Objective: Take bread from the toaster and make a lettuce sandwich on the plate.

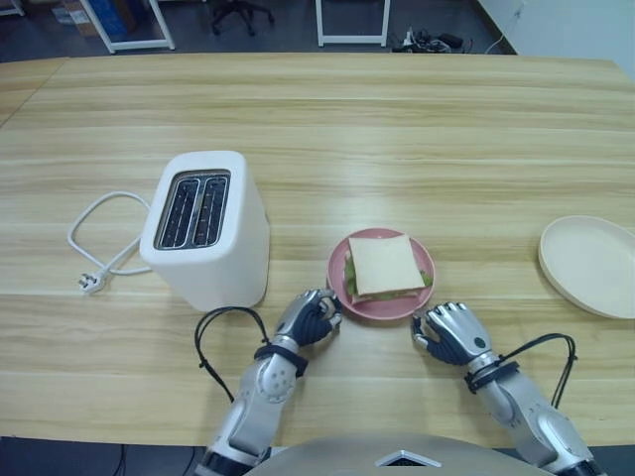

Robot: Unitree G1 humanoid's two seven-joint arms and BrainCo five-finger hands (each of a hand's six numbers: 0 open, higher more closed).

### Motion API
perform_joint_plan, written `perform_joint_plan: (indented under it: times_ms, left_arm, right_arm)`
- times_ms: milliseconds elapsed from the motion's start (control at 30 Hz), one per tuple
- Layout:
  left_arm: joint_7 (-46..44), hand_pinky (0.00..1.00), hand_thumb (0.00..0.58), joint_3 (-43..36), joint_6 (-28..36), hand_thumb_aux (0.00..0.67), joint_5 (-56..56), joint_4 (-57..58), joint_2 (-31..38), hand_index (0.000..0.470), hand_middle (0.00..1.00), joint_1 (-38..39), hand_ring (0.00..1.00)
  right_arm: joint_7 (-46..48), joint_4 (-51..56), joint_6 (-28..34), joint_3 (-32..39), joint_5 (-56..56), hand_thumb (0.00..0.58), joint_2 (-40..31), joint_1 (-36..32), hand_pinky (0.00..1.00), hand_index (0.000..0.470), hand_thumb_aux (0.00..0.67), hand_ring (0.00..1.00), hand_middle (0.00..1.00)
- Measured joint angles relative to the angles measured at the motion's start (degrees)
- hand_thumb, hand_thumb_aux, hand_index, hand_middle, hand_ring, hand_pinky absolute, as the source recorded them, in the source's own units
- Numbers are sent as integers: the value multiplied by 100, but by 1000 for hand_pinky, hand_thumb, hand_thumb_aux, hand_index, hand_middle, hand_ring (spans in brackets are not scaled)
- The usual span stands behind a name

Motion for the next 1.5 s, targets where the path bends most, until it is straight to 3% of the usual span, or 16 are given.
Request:
perform_joint_plan:
  times_ms: [300, 333, 367, 400, 433, 467, 500, 633, 700, 800, 900, 1067, 1500]
  left_arm:
    - [546, 1000, 580, -195, -211, 670, 112, 2198, -519, 470, 1000, -2070, 1000]
    - [615, 1000, 579, -176, -228, 649, 112, 2409, -534, 455, 1000, -2240, 1000]
    - [696, 988, 551, -134, -236, 520, 111, 2587, -530, 365, 988, -2385, 988]
    - [763, 980, 511, -102, -240, 439, 112, 2667, -517, 308, 980, -2453, 980]
    - [831, 851, 0, -77, -257, 0, 110, 2699, -488, 0, 851, -2489, 851]
    - [871, 333, 0, -61, -274, 0, 104, 2701, -469, 0, 333, -2496, 333]
    - [933, 0, 0, 20, -380, 0, 33, 2673, -445, 0, 0, -2463, 0]
    - [987, 0, 0, 340, -1359, 0, -652, 2217, -242, 0, 0, -1852, 0]
    - [785, 0, 0, 502, -2154, 0, -1542, 1565, -319, 0, 0, -1503, 0]
    - [451, 0, 0, 757, -2754, 0, -2879, 618, -619, 0, 0, -1230, 0]
    - [348, 0, 0, 1179, -2655, 0, -3834, 396, -960, 0, 0, -1201, 0]
    - [314, 0, 0, 1622, -2321, 0, -4267, 888, -1198, 0, 0, -1297, 0]
    - [294, 0, 0, 1895, -2332, 0, -3853, 1517, -1242, 0, 0, -1631, 0]
  right_arm:
    - [-837, 2452, 315, 336, -377, 580, 561, -2569, 1000, 470, 670, 1000, 1000]
    - [-934, 2667, 331, 394, -413, 580, 595, -2770, 1000, 470, 670, 1000, 1000]
    - [-1031, 2818, 336, 434, -420, 580, 613, -2917, 1000, 470, 670, 1000, 1000]
    - [-1091, 2852, 343, 447, -419, 580, 611, -2963, 1000, 470, 670, 1000, 1000]
    - [-1147, 2851, 359, 452, -415, 580, 604, -2970, 1000, 470, 670, 1000, 1000]
    - [-1161, 2825, 364, 455, -401, 521, 592, -2960, 502, 321, 457, 502, 502]
    - [-1160, 2652, 344, 425, -289, 0, 556, -2877, 0, 0, 0, 0, 0]
    - [-603, 1368, 9, -128, 1197, 0, 537, -2041, 0, 0, 0, 0, 0]
    - [-96, 375, -42, -593, 2400, 0, 603, -1480, 0, 0, 0, 0, 0]
    - [364, -598, 86, -1194, 3803, 0, 854, -1051, 0, 0, 0, 0, 0]
    - [496, -767, 374, -1495, 4474, 0, 1253, -1010, 0, 0, 0, 0, 0]
    - [418, -271, 885, -1654, 4809, 0, 1879, -1126, 0, 0, 0, 0, 0]
    - [269, 481, 516, -1742, 4845, 0, 2252, -1483, 0, 0, 0, 0, 0]
